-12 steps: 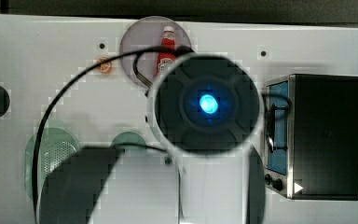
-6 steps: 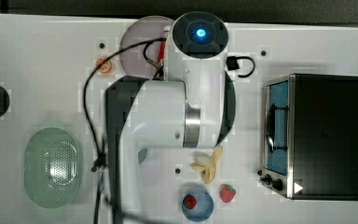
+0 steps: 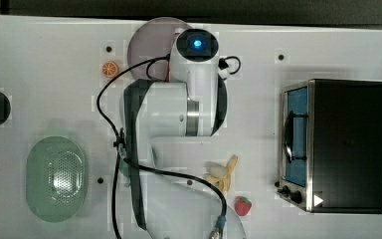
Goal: Pick ketchup from plate and place it on table.
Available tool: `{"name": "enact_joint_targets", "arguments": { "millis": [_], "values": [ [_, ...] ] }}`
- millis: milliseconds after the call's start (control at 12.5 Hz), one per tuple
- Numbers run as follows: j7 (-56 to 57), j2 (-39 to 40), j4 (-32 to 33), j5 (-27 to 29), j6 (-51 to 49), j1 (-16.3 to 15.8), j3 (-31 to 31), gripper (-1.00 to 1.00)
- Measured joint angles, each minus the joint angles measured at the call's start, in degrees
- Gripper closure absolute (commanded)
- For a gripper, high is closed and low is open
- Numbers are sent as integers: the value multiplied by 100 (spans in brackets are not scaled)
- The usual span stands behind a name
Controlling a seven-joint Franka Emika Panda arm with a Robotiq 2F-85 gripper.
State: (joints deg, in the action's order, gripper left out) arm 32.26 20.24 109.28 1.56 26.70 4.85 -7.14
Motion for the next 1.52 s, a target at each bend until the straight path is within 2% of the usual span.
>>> {"name": "enact_joint_targets", "arguments": {
  "millis": [160,640,960,1520],
  "values": [
    [311,140,-106,14,284,-11,-88,-100],
    [501,1207,-839,-122,1221,-72,-135,-100],
    [548,1722,-862,-608,1893,-88,-63,-100],
    [582,2407,-1069,-616,2489,-79,-122,-100]
  ]
}}
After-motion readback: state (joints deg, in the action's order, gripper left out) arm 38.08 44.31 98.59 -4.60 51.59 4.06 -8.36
